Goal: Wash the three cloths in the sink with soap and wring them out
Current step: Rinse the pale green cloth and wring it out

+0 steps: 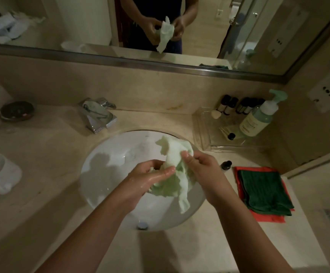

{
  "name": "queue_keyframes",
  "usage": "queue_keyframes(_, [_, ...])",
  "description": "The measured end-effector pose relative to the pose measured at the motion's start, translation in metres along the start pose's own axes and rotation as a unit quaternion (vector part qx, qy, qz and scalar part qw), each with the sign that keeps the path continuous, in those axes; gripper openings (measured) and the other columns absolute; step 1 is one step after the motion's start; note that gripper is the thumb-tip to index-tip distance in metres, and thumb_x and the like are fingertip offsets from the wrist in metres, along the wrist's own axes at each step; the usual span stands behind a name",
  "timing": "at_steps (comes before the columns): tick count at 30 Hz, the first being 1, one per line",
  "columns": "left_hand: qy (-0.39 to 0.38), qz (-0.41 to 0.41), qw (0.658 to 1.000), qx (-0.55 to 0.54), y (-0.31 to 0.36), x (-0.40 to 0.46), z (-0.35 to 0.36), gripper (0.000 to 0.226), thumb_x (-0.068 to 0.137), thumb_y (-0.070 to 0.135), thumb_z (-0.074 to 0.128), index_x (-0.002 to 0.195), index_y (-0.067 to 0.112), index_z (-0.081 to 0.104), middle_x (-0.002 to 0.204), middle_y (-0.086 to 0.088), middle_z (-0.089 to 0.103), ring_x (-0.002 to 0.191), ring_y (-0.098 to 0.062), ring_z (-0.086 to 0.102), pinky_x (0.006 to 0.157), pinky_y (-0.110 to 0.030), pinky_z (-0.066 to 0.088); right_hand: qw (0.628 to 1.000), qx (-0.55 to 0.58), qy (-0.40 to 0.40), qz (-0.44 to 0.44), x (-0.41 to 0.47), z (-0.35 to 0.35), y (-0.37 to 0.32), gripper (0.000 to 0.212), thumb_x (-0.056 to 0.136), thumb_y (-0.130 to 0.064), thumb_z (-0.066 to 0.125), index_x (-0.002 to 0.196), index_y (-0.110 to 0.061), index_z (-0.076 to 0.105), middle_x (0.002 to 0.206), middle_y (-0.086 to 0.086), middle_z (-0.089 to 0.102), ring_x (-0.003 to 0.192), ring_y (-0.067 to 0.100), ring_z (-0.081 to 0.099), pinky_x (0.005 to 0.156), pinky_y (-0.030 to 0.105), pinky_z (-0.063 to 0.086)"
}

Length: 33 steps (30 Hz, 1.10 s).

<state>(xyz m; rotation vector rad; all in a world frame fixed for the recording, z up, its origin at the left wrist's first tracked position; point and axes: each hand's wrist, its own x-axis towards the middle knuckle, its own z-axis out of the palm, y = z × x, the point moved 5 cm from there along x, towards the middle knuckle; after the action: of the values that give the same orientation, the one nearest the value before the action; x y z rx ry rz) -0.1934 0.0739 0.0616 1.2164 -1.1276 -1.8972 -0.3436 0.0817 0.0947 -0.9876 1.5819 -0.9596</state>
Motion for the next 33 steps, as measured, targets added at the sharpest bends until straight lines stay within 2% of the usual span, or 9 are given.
queue_keyframes(5, [0.07,0.037,0.997,0.002,0.002,-0.004,-0.009,0.009,0.087,0.022,0.067,0.085,0.018,0.075,0.082,0.001,0.076,0.083,-0.018,0.072,0.07,-0.028,0.053,0.998,0.01,0.024,0.06,0.009,-0.015,0.005,0.033,0.101,-0.029,0.045,0.091,-0.007,0.068,0.092,0.018,0.071,0.087,0.034,0.067,0.089,0.046,0.053])
queue_keyframes(10, [0.121,0.09,0.979,-0.14,0.014,-0.009,-0.028,0.051,0.096,0.014,0.048,0.053,0.025,0.075,0.06,0.017,0.07,0.057,0.004,0.066,0.059,-0.022,0.053,0.991,0.076,0.057,0.091,0.02,-0.041,0.011,0.028,0.097,-0.021,0.047,0.099,-0.004,0.069,0.098,0.016,0.072,0.091,0.027,0.067,0.086,0.037,0.052])
queue_keyframes(14, [0.104,0.125,0.985,-0.054,0.023,-0.009,-0.043,0.014,0.089,0.023,0.064,0.08,0.024,0.074,0.08,0.013,0.075,0.085,-0.006,0.07,0.076,-0.026,0.051,0.978,0.194,-0.033,0.073,0.022,-0.045,0.006,0.038,0.102,-0.03,0.041,0.114,-0.004,0.065,0.112,0.014,0.071,0.101,0.023,0.069,0.084,0.034,0.055])
queue_keyframes(16, [0.103,0.135,0.984,-0.047,0.027,-0.006,-0.051,0.031,0.097,0.013,0.052,0.081,0.032,0.07,0.077,0.023,0.072,0.08,0.006,0.067,0.071,-0.019,0.051,0.967,0.236,-0.086,0.053,0.022,-0.048,0.0,0.037,0.094,-0.03,0.052,0.116,-0.003,0.064,0.112,0.017,0.069,0.099,0.026,0.069,0.082,0.035,0.057])
queue_keyframes(20, [-0.04,0.101,0.953,-0.284,0.025,-0.005,-0.056,0.026,0.087,0.026,0.055,0.096,0.035,0.077,0.104,0.008,0.074,0.096,-0.007,0.07,0.073,-0.028,0.058,0.933,0.287,-0.214,0.036,0.017,-0.049,-0.01,0.06,0.067,-0.02,0.086,0.121,-0.005,0.064,0.114,0.019,0.065,0.1,0.032,0.067,0.086,0.045,0.056])
queue_keyframes(22, [-0.102,0.095,0.922,-0.361,0.013,-0.003,-0.058,0.048,0.095,0.04,0.05,0.136,0.014,0.056,0.14,-0.013,0.054,0.133,-0.026,0.048,0.11,-0.043,0.037,0.906,0.345,-0.239,0.05,0.014,-0.044,-0.014,0.059,0.07,-0.015,0.083,0.124,-0.005,0.062,0.116,0.018,0.065,0.102,0.031,0.067,0.088,0.045,0.056])
queue_keyframes(24, [-0.029,0.115,0.922,-0.368,-0.007,-0.004,-0.061,0.073,0.099,0.06,0.028,0.149,0.007,0.032,0.154,-0.019,0.032,0.145,-0.034,0.023,0.118,-0.051,0.011,0.872,0.393,-0.281,0.075,0.006,-0.029,-0.016,0.042,0.09,-0.013,0.063,0.13,-0.002,0.056,0.122,0.019,0.063,0.112,0.032,0.062,0.098,0.045,0.05])
queue_keyframes(28, [-0.025,-0.053,0.858,-0.51,-0.061,0.011,-0.022,0.089,0.089,0.076,0.026,0.121,0.004,0.067,0.126,-0.022,0.063,0.109,-0.039,0.064,0.083,-0.055,0.055,0.872,0.402,-0.26,0.103,0.005,-0.01,-0.004,0.037,0.101,-0.014,0.044,0.13,0.009,0.049,0.123,0.029,0.059,0.116,0.038,0.059,0.104,0.045,0.044])
queue_keyframes(33, [0.003,-0.188,0.888,-0.419,-0.088,0.003,-0.011,0.085,0.085,0.068,0.042,0.114,-0.008,0.067,0.121,-0.028,0.063,0.106,-0.042,0.065,0.086,-0.05,0.055,0.861,0.428,-0.247,0.12,0.013,-0.012,-0.008,0.039,0.098,-0.014,0.052,0.133,0.003,0.047,0.119,0.024,0.063,0.111,0.035,0.062,0.096,0.046,0.049])
